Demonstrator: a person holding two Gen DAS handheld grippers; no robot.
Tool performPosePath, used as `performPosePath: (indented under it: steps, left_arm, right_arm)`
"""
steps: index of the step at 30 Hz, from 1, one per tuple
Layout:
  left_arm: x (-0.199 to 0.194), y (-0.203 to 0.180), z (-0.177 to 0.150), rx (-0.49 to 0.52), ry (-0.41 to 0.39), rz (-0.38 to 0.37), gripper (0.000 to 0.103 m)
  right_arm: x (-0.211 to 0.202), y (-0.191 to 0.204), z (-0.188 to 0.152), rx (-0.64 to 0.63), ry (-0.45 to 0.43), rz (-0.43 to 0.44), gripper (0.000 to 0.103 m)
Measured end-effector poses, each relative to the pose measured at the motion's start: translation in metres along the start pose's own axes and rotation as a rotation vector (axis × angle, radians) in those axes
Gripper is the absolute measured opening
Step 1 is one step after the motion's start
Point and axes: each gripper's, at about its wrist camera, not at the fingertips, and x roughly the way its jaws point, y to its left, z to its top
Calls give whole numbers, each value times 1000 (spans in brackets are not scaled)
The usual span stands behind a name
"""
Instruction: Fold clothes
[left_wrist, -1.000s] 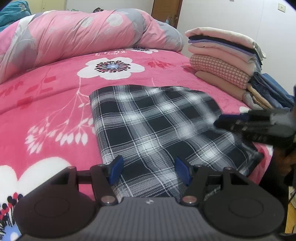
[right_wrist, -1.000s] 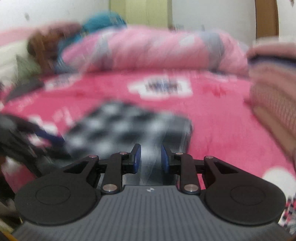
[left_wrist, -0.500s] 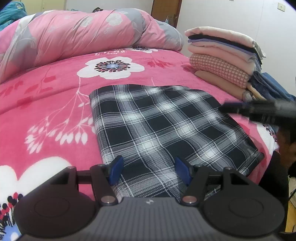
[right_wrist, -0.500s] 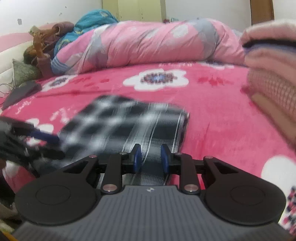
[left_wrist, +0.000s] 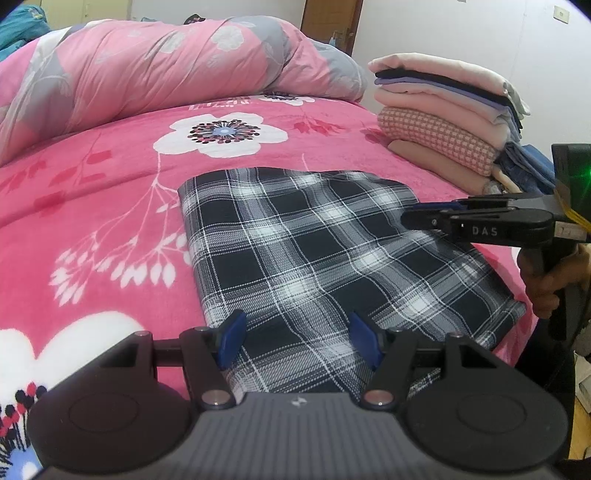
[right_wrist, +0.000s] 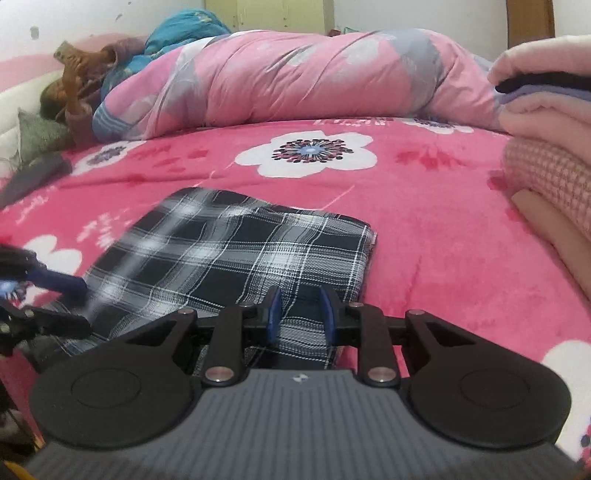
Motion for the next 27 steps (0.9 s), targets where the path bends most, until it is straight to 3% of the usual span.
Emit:
performPosePath:
  steps: [4, 9, 11, 14, 18, 23, 27]
  left_arm:
    - [0, -1, 0, 2, 1, 4, 64]
    - [0, -1, 1, 3, 2, 5, 64]
    - [0, 0, 1, 1, 1, 3, 64]
    - [1, 1, 1, -1, -1, -1, 64]
    - [0, 2, 0, 1, -6, -9, 64]
    - [-1, 2, -1, 7, -8, -12, 64]
    - [-3, 3, -2, 8, -12, -15, 64]
  right_arm:
    - [-2, -1, 1, -2, 3, 5, 21]
    - [-18, -1, 21, -24, -65, -26, 21]
    - [-14, -7, 23, -17, -55, -42, 21]
    - [6, -17, 16, 2, 26, -64, 22]
    - [-1, -25, 25, 61, 9, -71, 21]
    - [-8, -11, 47, 6, -50, -50, 21]
    - [25, -15, 39, 13, 49, -39, 19]
